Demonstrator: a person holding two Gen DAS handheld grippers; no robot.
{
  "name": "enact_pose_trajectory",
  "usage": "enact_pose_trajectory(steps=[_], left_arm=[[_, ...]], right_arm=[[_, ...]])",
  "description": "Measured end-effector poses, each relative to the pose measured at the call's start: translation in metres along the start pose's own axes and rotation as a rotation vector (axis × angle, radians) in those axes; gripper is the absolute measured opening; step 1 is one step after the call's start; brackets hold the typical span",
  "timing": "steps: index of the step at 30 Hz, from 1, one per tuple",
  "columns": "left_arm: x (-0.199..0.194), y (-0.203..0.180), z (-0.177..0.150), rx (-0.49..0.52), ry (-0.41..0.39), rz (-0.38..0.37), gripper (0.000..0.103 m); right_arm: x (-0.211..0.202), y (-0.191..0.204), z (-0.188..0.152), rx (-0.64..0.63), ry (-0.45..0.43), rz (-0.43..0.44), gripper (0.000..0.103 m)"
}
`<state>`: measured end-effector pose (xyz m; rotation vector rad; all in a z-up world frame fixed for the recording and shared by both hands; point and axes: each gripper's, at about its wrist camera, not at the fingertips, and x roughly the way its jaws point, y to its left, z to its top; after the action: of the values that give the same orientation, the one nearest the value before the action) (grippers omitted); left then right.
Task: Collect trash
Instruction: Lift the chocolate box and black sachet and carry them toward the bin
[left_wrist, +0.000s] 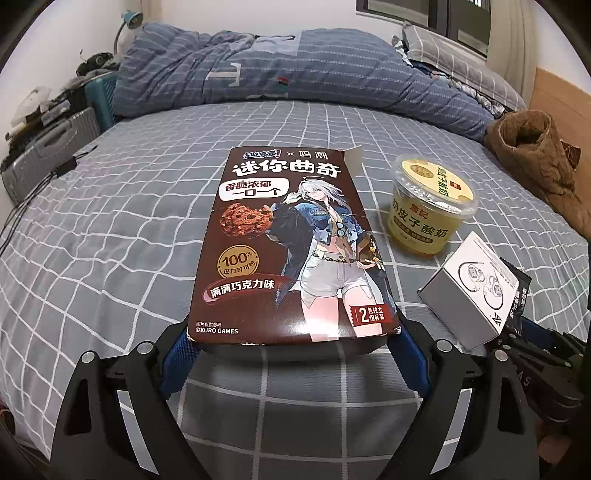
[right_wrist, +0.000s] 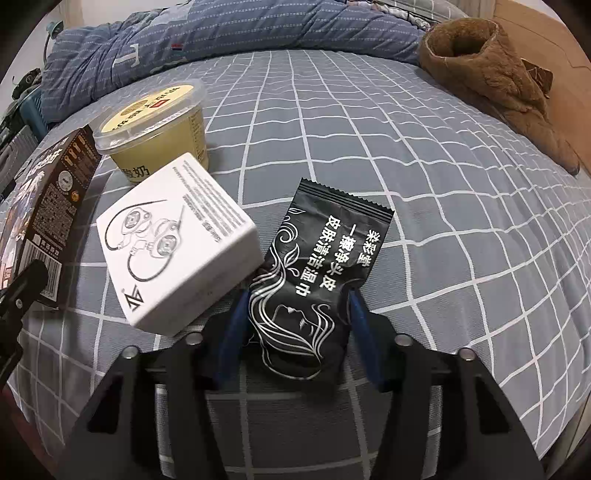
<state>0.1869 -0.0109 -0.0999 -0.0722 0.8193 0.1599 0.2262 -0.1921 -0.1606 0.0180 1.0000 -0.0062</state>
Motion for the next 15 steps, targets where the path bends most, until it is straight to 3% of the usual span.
enact_pose_trajectory(steps=[8, 15], left_arm=[[-0.004, 0.0, 0.0, -0.002, -0.005, -0.005, 0.088], [-0.011, 0.001, 0.0, -0.001, -0.012, -0.019, 0.088]], right_arm=[[-0.009, -0.01, 0.004, 0.016, -0.016, 0.035, 0.04], [-0.023, -0.021, 0.008, 0.019, -0.054, 0.006, 0.04]])
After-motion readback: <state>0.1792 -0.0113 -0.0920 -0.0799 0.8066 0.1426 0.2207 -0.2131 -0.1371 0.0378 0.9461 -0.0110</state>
